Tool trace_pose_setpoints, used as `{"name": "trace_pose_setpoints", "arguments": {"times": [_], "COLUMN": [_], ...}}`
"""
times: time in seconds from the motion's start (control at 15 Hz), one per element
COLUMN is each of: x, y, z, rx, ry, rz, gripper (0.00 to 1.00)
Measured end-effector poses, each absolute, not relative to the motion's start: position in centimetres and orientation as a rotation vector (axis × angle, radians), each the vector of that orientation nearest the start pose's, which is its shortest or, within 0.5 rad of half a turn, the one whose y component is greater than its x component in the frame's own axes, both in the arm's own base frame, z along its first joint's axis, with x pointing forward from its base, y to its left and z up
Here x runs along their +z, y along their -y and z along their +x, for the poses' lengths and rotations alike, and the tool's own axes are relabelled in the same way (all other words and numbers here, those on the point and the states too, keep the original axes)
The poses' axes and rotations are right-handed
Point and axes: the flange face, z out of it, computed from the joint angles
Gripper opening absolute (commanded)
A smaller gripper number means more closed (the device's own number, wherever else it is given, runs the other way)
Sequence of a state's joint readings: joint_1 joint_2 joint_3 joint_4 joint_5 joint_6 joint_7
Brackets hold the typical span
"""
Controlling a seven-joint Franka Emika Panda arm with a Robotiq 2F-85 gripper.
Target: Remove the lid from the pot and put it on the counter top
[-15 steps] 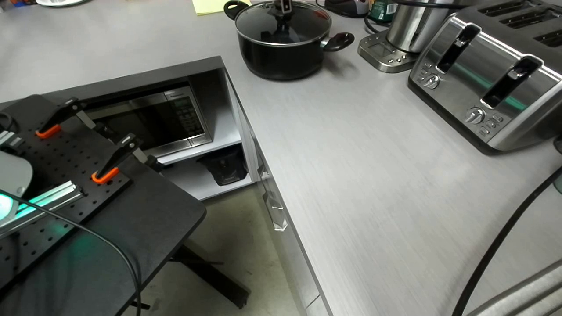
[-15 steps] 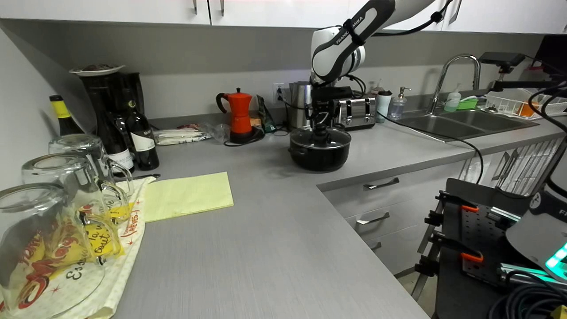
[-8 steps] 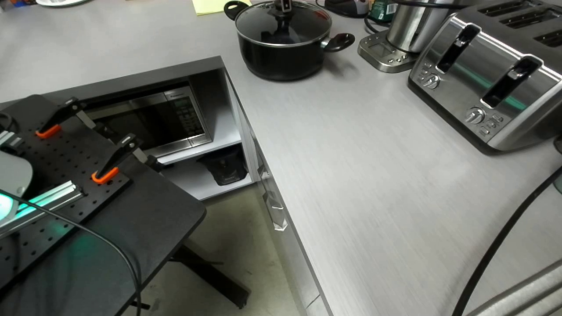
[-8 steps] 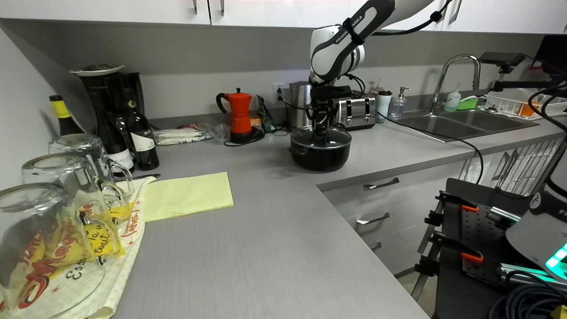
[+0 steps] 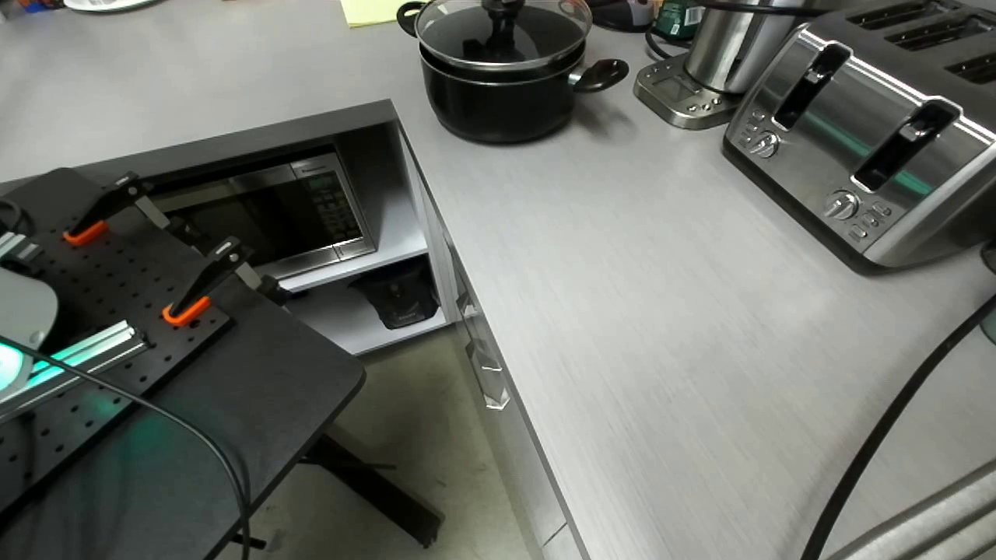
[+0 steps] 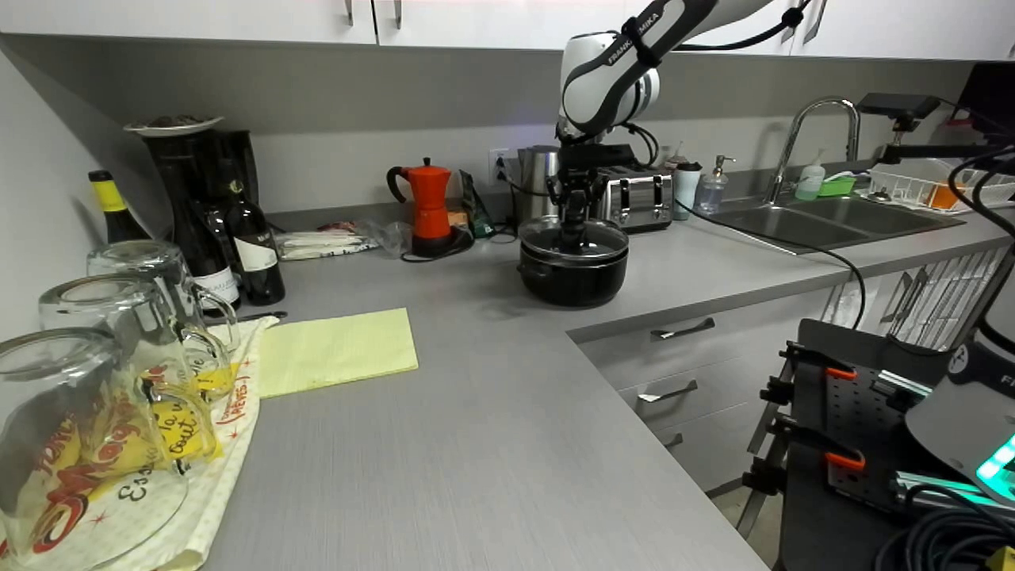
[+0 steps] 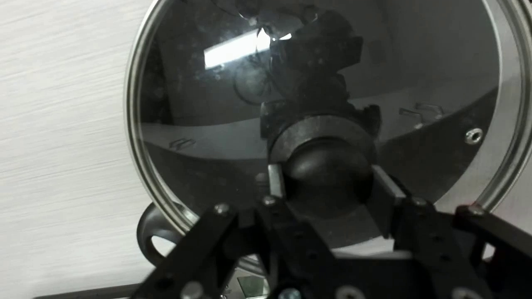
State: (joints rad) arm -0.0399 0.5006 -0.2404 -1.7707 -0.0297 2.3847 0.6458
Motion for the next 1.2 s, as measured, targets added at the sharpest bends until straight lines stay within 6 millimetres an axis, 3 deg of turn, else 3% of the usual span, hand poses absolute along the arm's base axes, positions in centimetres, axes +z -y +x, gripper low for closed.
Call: {"name": "trace_pose_setpoints", "arguments": {"times": [0.27,0.53,0.87,1.2], "x": [32.4,33.6,33.3,31.3], "y": [17.1,18.0,20.8,24.0], "z": [63.4,61.0,57.0,52.6], "rx": [-0.301,-0.331,-0.338,-0.291], "ry": [-1.319,-1.309,-1.383,-1.502], "rz": [-2.931,-2.916,-2.872,-2.814], "gripper": [0.25,0.25,0.25,0.25]}}
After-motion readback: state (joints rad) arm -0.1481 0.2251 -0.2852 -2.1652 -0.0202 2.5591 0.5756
